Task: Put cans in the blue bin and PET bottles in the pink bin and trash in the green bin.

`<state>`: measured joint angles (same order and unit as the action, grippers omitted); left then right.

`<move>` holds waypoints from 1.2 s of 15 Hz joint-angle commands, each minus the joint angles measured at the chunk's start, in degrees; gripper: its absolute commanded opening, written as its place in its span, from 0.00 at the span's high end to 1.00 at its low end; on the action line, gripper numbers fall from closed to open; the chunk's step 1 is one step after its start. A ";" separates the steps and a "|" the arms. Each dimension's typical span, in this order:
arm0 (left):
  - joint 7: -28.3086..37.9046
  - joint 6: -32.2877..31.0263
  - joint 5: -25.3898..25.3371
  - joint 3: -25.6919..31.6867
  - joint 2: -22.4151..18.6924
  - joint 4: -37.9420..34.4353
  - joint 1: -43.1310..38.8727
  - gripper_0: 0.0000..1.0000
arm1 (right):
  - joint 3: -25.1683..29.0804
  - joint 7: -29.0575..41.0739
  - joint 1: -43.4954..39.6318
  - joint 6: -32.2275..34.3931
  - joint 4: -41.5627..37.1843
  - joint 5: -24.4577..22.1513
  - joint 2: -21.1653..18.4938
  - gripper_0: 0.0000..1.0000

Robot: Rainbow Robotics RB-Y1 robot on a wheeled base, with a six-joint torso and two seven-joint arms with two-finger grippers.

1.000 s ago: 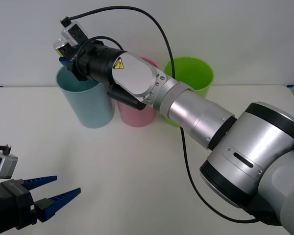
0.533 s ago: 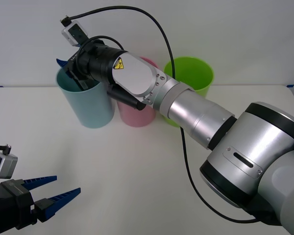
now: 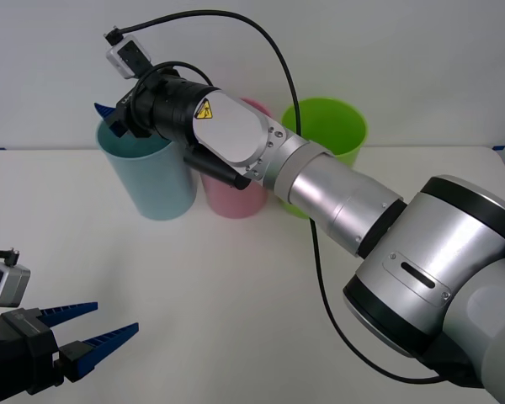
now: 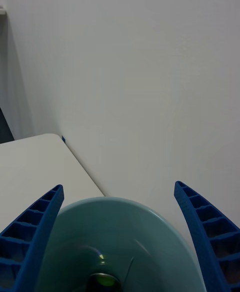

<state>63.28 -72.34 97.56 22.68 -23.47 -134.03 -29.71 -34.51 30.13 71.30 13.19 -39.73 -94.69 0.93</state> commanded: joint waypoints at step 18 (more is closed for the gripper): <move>0.00 0.00 0.00 0.00 0.00 0.00 0.00 0.00 | 39.52 -2.10 -59.08 44.46 -79.10 14.89 -28.97 0.21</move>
<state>63.28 -72.33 97.56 22.67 -23.47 -134.03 -29.70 1.78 28.52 14.82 53.45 -117.59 -79.12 -29.98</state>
